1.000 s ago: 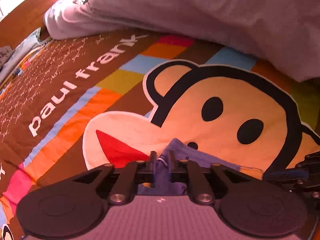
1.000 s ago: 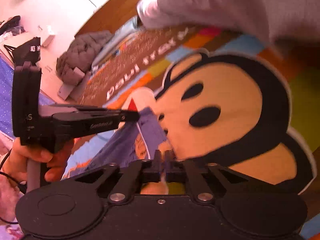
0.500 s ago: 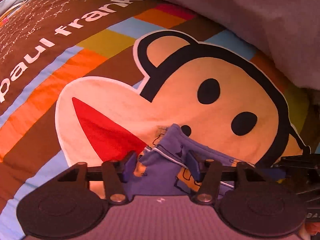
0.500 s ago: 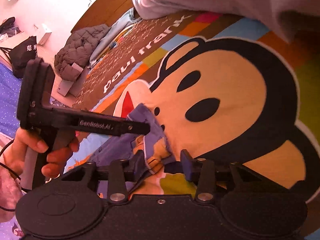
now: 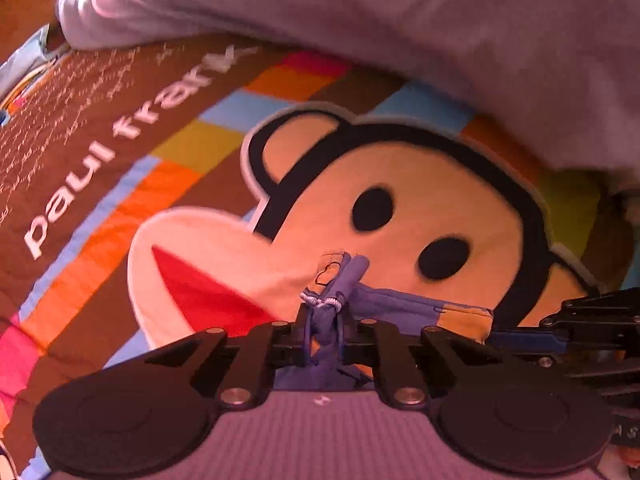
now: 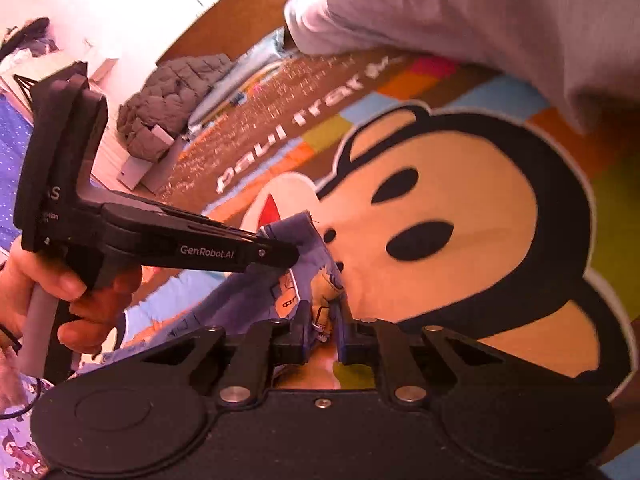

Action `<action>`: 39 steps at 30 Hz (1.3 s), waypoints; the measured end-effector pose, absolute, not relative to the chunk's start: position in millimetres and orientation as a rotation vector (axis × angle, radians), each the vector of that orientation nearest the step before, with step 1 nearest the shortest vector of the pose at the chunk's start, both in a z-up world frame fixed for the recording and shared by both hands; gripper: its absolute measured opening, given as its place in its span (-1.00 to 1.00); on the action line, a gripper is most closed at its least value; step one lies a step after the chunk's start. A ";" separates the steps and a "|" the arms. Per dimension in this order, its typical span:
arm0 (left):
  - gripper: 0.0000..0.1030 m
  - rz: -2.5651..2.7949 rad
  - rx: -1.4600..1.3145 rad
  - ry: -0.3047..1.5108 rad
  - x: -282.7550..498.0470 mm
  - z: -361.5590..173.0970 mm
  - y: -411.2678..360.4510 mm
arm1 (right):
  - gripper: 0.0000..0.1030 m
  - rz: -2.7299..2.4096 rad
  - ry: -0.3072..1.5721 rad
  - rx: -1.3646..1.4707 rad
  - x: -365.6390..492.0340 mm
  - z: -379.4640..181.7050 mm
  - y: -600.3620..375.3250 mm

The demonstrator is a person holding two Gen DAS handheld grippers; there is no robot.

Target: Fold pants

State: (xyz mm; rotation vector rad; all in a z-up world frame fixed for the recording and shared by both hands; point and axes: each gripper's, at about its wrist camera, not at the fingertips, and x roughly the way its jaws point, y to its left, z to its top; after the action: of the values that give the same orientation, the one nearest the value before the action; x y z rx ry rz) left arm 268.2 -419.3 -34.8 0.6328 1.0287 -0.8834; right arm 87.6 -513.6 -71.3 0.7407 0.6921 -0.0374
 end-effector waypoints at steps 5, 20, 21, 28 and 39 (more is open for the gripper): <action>-0.72 -0.918 0.560 1.017 264.5 -36.2 -437.9 | -0.77 -0.098 0.653 0.767 71.2 -67.5 -537.3; 0.71 -0.683 0.474 0.769 271.5 4.2 -372.7 | 0.00 -0.215 0.696 0.526 77.8 -57.4 -530.4; 0.76 -0.663 0.467 0.762 270.4 5.7 -357.6 | 0.10 -0.194 0.695 0.484 80.6 -54.8 -523.3; 0.78 -0.446 0.281 0.877 239.6 -17.3 -212.3 | 0.45 0.089 0.763 0.384 116.9 -52.6 -457.2; 0.89 -0.275 0.209 0.988 200.8 -42.7 -46.6 | 0.33 0.114 0.904 0.317 138.1 -65.2 -405.9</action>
State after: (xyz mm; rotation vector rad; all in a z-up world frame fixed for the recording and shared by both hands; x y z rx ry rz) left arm 200.8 -46.6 -42.7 0.2091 0.9883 -0.2748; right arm 138.1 -405.9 -65.2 0.3173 0.9035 0.1137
